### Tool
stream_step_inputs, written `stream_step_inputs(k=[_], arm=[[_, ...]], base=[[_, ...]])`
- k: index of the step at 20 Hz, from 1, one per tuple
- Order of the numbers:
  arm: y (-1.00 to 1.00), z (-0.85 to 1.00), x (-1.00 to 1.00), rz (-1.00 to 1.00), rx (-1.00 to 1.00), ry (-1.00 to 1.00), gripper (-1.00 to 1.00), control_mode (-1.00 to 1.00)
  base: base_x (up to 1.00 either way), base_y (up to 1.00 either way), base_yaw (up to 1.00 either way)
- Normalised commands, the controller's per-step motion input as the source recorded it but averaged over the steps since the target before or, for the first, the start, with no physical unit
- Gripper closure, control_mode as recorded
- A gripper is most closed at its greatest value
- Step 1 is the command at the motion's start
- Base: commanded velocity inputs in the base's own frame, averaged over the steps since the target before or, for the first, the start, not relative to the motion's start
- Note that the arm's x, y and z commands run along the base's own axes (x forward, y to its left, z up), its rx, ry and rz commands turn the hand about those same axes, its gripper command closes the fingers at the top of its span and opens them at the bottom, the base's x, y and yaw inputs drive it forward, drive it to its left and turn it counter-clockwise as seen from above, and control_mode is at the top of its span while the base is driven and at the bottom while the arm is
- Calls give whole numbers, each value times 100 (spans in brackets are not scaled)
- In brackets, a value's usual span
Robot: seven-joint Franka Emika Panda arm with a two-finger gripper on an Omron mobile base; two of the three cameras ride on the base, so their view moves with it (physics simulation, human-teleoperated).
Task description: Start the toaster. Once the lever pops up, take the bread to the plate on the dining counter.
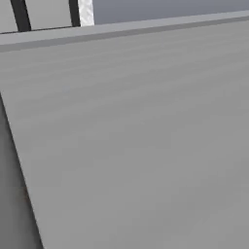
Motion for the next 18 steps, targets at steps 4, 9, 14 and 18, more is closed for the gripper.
stream_step_inputs(k=[4,9,14,18], arm=[[0,0,0,0,0,0,100,100],[0,0,0,0,0,0,100,100],[0,0,0,0,0,0,100,100],[0,0,0,0,0,0,100,100]], base=[[95,-86,-16],[100,-61,-5],[100,-41,-10],[100,-34,-49]])
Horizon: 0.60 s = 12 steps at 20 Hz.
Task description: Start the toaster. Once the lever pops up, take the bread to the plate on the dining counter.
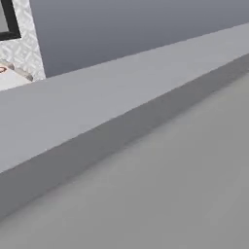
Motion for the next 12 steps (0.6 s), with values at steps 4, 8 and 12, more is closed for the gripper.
stream_step_inputs(k=[4,8,12], arm=[[0,0,0,0,0,0,100,100],[0,0,0,0,0,0,100,100],[0,0,0,0,0,0,100,100]], base=[[100,-9,-41],[100,0,-26],[100,2,-17]])
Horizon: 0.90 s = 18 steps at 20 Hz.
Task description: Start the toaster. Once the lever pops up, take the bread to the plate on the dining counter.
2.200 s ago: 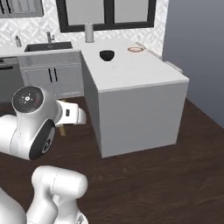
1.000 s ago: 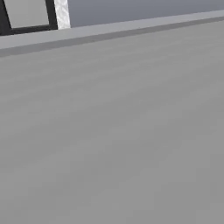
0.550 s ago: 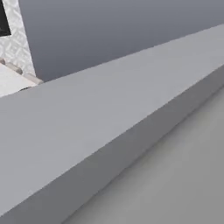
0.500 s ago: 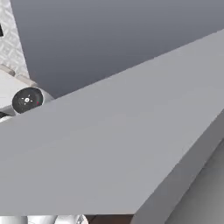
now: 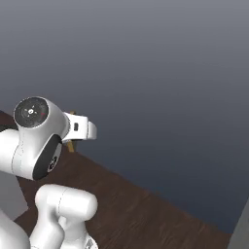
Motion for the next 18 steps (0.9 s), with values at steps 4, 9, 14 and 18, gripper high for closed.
stream_step_inputs(k=[4,9,14,18], arm=[[0,0,0,0,0,0,100,100],[0,0,0,0,0,0,100,100],[0,0,0,0,0,0,100,100],[0,0,0,0,0,0,100,100]], base=[[100,3,12],[100,0,55],[100,0,61],[100,0,51]])
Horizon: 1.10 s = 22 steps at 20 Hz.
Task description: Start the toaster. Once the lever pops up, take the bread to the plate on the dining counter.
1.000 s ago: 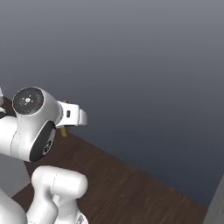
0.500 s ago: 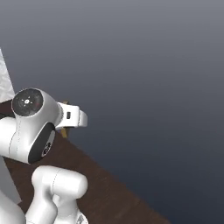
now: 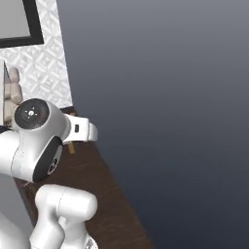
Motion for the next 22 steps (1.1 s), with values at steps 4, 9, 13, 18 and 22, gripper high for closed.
stream_step_inputs(k=[4,9,13,18,22], arm=[[0,0,0,0,0,0,100,100],[0,0,0,0,0,0,100,100],[0,0,0,0,0,0,100,100],[0,0,0,0,0,0,100,100],[0,0,0,0,0,0,100,100]], base=[[100,16,36],[100,34,28],[100,28,28],[100,6,31],[100,0,35]])
